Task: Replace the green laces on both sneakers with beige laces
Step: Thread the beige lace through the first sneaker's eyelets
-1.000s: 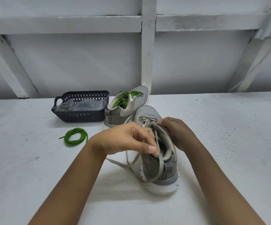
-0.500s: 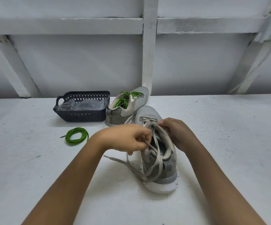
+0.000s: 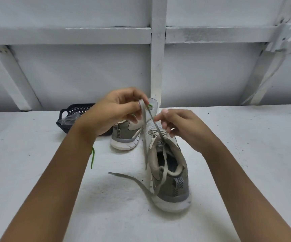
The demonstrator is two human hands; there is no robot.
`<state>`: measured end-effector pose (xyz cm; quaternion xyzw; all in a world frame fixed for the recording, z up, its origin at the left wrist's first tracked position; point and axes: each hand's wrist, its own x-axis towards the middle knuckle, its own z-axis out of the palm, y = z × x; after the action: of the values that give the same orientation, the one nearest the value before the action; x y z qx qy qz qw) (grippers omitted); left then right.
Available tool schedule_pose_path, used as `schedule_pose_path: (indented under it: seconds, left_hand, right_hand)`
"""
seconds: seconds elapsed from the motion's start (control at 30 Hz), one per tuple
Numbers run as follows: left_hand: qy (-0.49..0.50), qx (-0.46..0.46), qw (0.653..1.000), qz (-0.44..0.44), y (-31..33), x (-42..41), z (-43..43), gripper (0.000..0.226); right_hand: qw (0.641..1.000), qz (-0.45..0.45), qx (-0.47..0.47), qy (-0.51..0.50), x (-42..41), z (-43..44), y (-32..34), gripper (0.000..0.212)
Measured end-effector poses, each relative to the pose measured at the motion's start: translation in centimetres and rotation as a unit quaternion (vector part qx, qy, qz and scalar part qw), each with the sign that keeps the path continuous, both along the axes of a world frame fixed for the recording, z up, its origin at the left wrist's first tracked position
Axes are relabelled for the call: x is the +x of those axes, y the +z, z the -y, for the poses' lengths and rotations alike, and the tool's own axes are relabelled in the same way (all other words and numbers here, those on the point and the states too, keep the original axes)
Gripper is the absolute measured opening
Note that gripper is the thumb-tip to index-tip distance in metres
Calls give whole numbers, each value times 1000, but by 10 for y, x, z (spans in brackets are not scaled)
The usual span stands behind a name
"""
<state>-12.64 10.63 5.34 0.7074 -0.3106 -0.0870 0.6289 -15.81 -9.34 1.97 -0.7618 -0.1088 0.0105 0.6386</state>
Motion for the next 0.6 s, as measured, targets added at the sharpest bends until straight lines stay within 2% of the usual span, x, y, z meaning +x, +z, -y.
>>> schedule_pose_path:
  seconds: [0.1,0.17,0.23,0.3,0.4,0.5,0.6]
  left_hand:
    - [-4,-2,1000,-3,3,6,8,22]
    - [19,4,1000,5,5,10,12,19]
    - [45,15,999,13,7,13,15,20]
    - [78,5,997,-1,7,14,20,19]
    - [157,-56,981,-97,-4,17,24,18]
    - [135,13,981,-142,-27,11,24,11]
    - [68,107,987,-102,-50,3,22,26]
  right_hand:
    - [993,-12,-67,99,-9,-11,11,32]
    - [987,0,-117,113,-11,-18,10,30]
    - [987,8,-127,98,-11,-24,9,26]
    - [992,4,-99,74,-9,-26,9,21]
    - [999,-13,3,29,-2,-26,14,28]
    - [996,-25,82,-28,10,-21,21,30]
    - [992,-50,102,-60,24,-16,22,31]
